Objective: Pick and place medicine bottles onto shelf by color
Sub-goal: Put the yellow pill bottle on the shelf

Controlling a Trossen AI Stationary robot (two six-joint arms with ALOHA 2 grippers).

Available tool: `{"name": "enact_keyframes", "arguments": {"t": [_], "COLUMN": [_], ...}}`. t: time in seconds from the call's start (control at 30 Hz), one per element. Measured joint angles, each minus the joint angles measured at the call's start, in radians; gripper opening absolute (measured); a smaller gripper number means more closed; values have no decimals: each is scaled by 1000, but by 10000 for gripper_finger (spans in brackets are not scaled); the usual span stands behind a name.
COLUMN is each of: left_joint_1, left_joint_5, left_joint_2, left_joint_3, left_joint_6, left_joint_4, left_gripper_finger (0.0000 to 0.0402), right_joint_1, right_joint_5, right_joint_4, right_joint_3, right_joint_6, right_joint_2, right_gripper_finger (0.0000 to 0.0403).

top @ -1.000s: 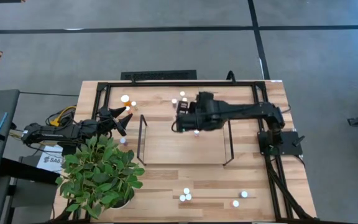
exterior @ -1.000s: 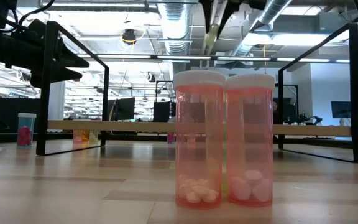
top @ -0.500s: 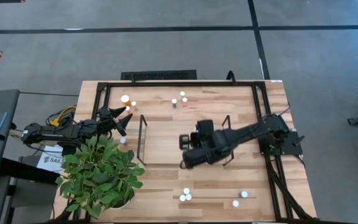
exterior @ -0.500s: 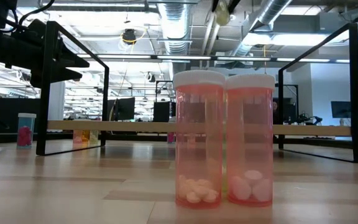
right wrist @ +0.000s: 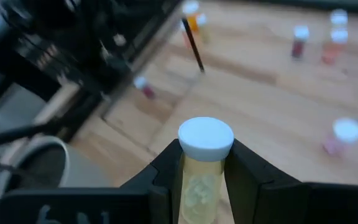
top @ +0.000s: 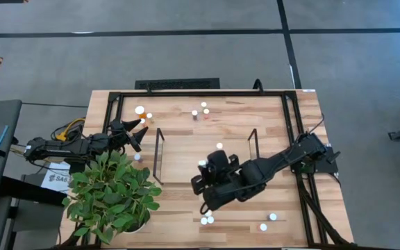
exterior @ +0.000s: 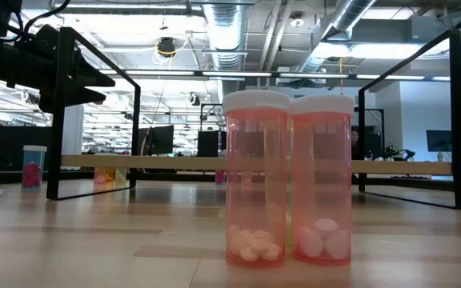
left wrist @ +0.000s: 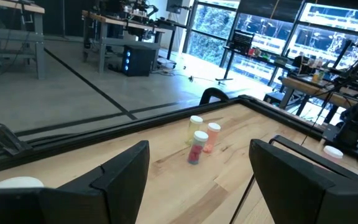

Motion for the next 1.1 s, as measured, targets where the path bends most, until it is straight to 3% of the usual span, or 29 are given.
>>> {"name": "enact_keyframes", "arguments": {"t": [0.27,0.4,0.5,0.83,1.1], "left_joint_1": [0,0,0,0,0], "left_joint_5": [0,0,0,0,0], "left_joint_2": [0,4,9,7,7], "left_joint_3": [0,0,0,0,0], "left_joint_6": [0,0,0,0,0], "left_joint_4": [0,0,0,0,0], "left_gripper_finger": [265,265,265,265,265], "right_joint_1": [12,20,22,23,14], "right_joint_5": [211,283,336,291,202], "right_joint_4": [170,93,-19,-391,-423], "right_joint_3": [3,0,0,0,0], "right_joint_6": [-74,-58,84,714,752], "right_joint_2": [80,142,182,309,362], "right_gripper_finger": [108,108,108,108,108]}}
